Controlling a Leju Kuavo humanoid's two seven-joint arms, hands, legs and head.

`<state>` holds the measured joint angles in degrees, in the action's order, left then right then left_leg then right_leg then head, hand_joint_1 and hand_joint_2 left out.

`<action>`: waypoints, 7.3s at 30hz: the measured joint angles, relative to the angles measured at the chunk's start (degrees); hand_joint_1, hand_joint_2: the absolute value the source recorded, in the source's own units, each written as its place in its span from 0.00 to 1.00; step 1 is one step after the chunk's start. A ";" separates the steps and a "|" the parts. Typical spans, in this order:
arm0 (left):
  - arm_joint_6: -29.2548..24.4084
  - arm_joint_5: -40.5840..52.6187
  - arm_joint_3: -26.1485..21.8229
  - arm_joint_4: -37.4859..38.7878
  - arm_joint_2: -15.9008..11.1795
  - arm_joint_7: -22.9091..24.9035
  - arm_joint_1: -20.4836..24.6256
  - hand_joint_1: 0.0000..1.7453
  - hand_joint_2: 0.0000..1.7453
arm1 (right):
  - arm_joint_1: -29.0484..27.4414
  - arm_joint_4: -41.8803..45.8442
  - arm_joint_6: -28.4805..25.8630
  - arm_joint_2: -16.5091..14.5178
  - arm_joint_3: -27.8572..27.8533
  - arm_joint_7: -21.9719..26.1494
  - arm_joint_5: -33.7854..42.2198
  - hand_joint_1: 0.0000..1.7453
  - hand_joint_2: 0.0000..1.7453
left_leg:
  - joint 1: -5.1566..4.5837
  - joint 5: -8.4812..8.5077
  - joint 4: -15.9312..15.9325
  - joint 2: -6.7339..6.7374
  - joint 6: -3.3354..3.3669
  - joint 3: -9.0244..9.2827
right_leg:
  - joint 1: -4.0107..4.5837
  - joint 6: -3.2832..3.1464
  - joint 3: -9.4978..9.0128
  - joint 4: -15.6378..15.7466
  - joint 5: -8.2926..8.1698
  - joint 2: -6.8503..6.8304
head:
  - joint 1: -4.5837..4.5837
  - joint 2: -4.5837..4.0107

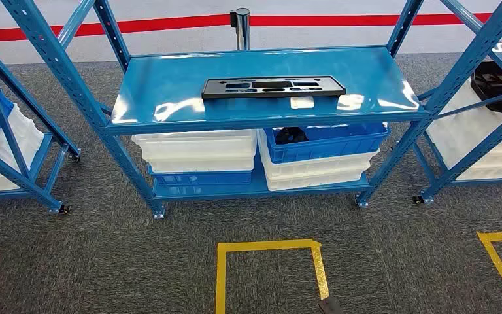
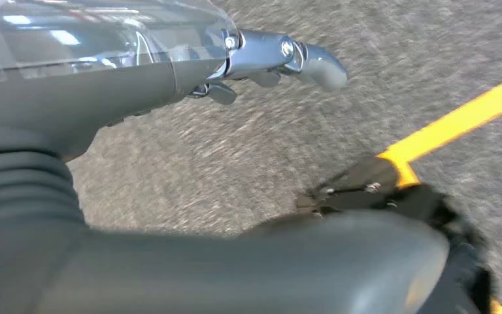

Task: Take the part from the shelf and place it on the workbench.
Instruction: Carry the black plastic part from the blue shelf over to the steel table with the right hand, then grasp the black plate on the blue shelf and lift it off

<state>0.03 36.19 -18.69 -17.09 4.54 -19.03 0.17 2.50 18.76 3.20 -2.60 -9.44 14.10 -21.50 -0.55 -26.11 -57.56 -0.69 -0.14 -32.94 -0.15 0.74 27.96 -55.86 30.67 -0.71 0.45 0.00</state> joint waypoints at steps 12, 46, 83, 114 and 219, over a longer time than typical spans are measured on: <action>1.15 8.11 -3.19 1.42 1.25 -4.79 2.29 0.00 0.00 | 8.62 9.62 8.90 -1.63 3.35 6.98 6.15 0.00 0.00 | -0.03 0.07 -0.09 0.00 0.04 -0.09 | 0.00 0.11 -0.01 -0.05 -0.11 0.00 | -0.02 0.00; 5.95 22.29 -7.20 4.56 3.42 -1.74 5.15 0.00 0.00 | 77.05 22.52 17.45 2.94 54.70 -6.69 18.69 0.00 0.00 | -0.37 0.90 -0.85 0.00 0.32 -2.12 | -0.34 0.39 1.74 -1.00 -0.63 0.02 | -0.05 0.00; 5.43 22.55 -7.21 4.74 4.45 -1.29 6.11 0.00 0.00 | 83.20 22.85 17.21 5.00 66.06 -6.58 19.40 0.00 0.00 | -0.47 1.12 -1.72 0.06 0.77 -2.88 | -0.40 0.91 2.17 -1.24 -1.23 0.07 | -0.31 0.00; 5.32 22.93 -7.21 5.13 4.97 -1.53 6.31 0.00 0.00 | 83.11 23.02 17.22 7.06 67.03 -6.82 19.86 0.00 0.00 | 0.56 4.26 -3.19 0.28 -0.93 -7.97 | -0.98 -0.56 1.23 -2.72 0.46 0.65 | 1.54 0.00; 4.77 22.64 -7.15 5.73 5.68 -1.74 6.34 0.00 0.00 | 81.23 29.87 18.91 17.48 72.46 -5.38 16.11 0.00 0.00 | 0.80 2.75 -2.50 -0.33 0.96 -6.02 | -1.09 1.07 10.80 -14.86 2.72 1.23 | -0.83 0.00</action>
<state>4.80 58.84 -25.84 -11.36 10.22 -20.77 6.52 83.73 48.64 22.11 14.88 63.02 8.72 -5.38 0.26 -23.35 -60.07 -1.02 0.82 -38.96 -1.23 1.81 38.76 -70.73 33.39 0.52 -0.38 0.00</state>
